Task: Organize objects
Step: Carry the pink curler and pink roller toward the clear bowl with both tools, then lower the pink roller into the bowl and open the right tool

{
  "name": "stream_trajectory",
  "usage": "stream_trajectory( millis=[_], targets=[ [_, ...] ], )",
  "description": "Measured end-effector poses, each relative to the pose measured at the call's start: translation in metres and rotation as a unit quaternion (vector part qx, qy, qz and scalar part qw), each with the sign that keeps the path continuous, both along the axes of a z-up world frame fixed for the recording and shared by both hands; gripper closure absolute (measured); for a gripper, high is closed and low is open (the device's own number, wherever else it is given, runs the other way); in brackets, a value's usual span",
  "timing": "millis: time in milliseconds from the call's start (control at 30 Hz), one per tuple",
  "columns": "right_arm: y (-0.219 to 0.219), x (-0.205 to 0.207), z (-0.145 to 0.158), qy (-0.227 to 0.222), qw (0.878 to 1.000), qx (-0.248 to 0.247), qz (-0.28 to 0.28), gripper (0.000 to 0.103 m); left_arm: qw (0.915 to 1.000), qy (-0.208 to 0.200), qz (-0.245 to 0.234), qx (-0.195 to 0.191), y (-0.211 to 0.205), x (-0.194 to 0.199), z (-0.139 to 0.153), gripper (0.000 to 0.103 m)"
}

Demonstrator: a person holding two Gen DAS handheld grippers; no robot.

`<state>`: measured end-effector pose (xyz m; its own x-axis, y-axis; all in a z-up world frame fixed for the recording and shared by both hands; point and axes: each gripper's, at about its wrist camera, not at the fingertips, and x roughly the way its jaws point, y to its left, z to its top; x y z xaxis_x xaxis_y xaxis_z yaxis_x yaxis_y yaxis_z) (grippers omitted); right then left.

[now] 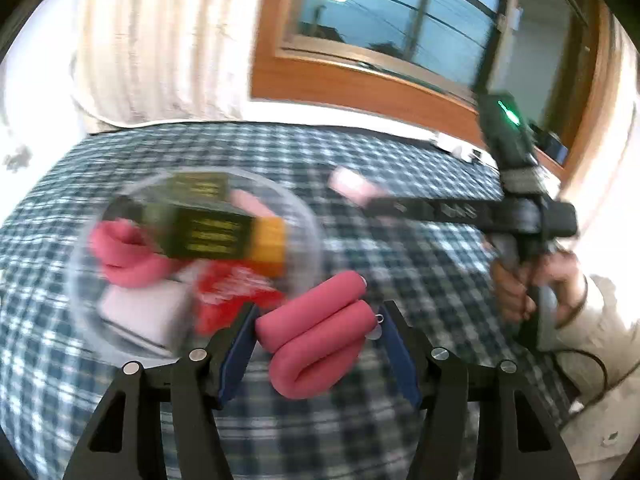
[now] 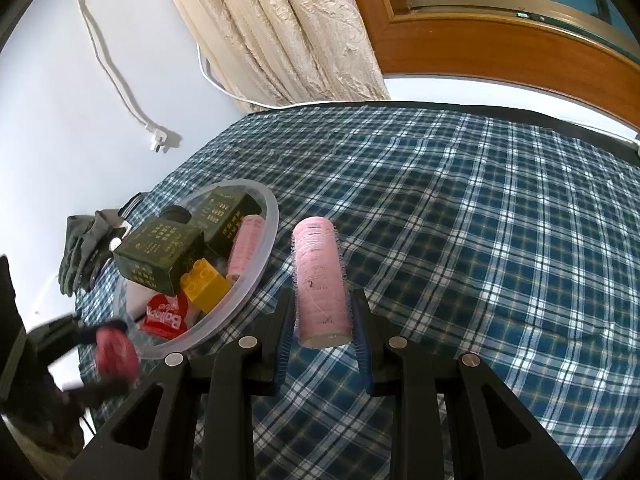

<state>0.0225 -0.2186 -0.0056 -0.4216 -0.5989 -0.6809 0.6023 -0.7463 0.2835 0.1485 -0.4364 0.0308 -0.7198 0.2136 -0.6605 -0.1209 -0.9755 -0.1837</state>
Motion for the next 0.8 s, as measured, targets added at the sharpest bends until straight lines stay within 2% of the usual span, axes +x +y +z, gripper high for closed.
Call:
stream_trajectory(
  millis=[200, 367, 533, 800],
  targets=[
    [-0.017, 0.002, 0.013, 0.013, 1.000, -0.002, 0.008, 0.074, 0.9986, 0.019, 0.049, -0.003, -0.035, -0.006, 0.005, 0.039],
    [-0.046, -0.001, 0.020, 0.019, 0.999, 0.001, 0.030, 0.074, 0.9971, 0.019, 0.072, -0.014, -0.049, -0.017, -0.006, 0.039],
    [-0.077, -0.005, 0.017, 0.014, 0.999, 0.003, 0.051, 0.074, 0.9968, 0.014, 0.078, -0.010, -0.057, -0.022, -0.013, 0.039],
    [-0.115, -0.010, 0.014, 0.008, 0.997, 0.006, 0.074, 0.074, 0.9965, 0.021, 0.066, -0.046, -0.048, -0.024, -0.017, 0.038]
  ],
)
